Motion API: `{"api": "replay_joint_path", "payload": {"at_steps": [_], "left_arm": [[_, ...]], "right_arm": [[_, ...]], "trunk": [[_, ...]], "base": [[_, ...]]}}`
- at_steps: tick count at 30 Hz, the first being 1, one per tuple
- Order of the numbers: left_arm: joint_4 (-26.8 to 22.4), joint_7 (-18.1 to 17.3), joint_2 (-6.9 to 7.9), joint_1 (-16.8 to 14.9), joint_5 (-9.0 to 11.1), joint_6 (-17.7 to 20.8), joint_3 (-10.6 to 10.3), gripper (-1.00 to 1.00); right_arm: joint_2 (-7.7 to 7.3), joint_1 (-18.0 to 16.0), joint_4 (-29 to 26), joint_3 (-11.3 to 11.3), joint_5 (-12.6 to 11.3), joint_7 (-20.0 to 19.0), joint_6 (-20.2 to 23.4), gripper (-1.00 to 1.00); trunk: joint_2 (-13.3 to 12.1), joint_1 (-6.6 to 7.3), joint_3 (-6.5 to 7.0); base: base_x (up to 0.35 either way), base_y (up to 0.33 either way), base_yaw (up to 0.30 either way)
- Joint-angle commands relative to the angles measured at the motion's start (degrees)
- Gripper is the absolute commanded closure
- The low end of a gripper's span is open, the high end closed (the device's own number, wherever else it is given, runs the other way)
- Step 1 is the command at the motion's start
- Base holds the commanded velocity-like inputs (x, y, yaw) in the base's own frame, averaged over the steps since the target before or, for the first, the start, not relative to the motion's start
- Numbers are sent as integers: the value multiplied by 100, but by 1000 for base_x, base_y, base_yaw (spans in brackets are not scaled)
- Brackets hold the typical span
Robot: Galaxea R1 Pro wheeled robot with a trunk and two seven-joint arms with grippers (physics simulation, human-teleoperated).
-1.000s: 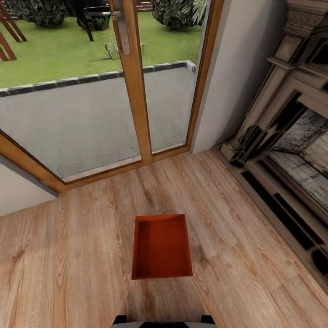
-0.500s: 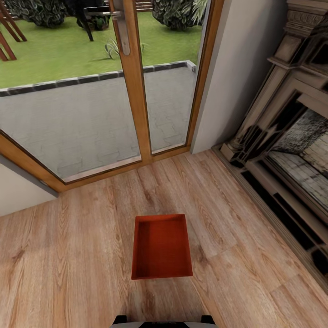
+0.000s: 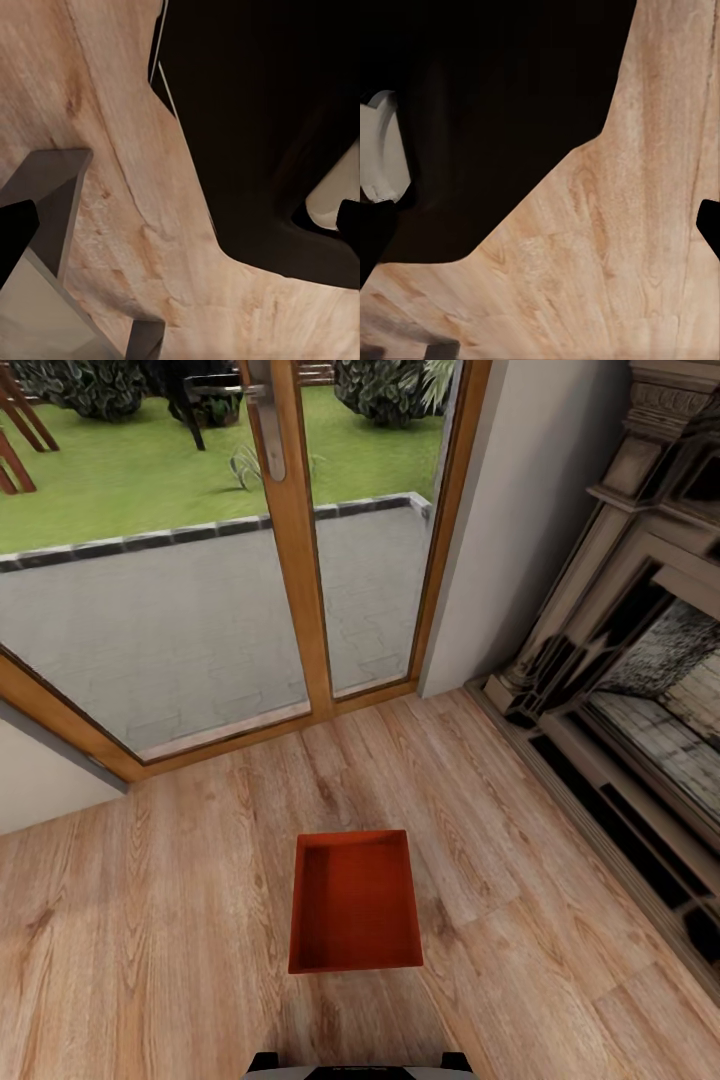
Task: Move the two storage containers from the living room to the garage. In the garage, place one container on the floor and stack the other container on top of it (either order is fine).
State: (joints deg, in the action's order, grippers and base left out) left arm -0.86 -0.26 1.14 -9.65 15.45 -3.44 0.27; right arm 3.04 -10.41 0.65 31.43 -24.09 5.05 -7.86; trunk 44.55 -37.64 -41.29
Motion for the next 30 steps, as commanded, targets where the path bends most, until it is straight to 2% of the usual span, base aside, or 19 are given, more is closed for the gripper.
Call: {"api": "replay_joint_path", "payload": {"at_steps": [1, 9, 13, 17, 24, 30], "left_arm": [[-28, -1, 0, 31, 20, -21, 0, -100], [-285, 0, 1, 291, -14, -32, -1, -100], [-413, 0, 1, 411, -23, -33, -1, -100], [-424, 0, 1, 411, -25, -33, -1, -100], [-424, 0, -1, 411, -25, -33, -1, -100], [-430, 0, -4, 411, -27, -33, -1, -100]], "right_arm": [[3, 31, -26, 48, -50, 20, -12, -100], [4, 291, -100, 48, -65, 6, 2, -100], [3, 390, -101, 48, -61, -3, 4, -100], [3, 390, -101, 48, -61, -4, 4, -100], [3, 390, -101, 41, -74, 22, 4, -100], [3, 390, -101, 46, -288, 40, 22, -100]], "trunk": [[3, -1, -3], [3, -1, -4], [3, -1, -14], [3, -1, -23], [3, -1, -25], [3, -1, -25]], "base": [[0, 0, 0], [0, 0, 2], [0, 0, 161], [0, 0, 168], [0, 0, 22], [0, 0, 1]]}}
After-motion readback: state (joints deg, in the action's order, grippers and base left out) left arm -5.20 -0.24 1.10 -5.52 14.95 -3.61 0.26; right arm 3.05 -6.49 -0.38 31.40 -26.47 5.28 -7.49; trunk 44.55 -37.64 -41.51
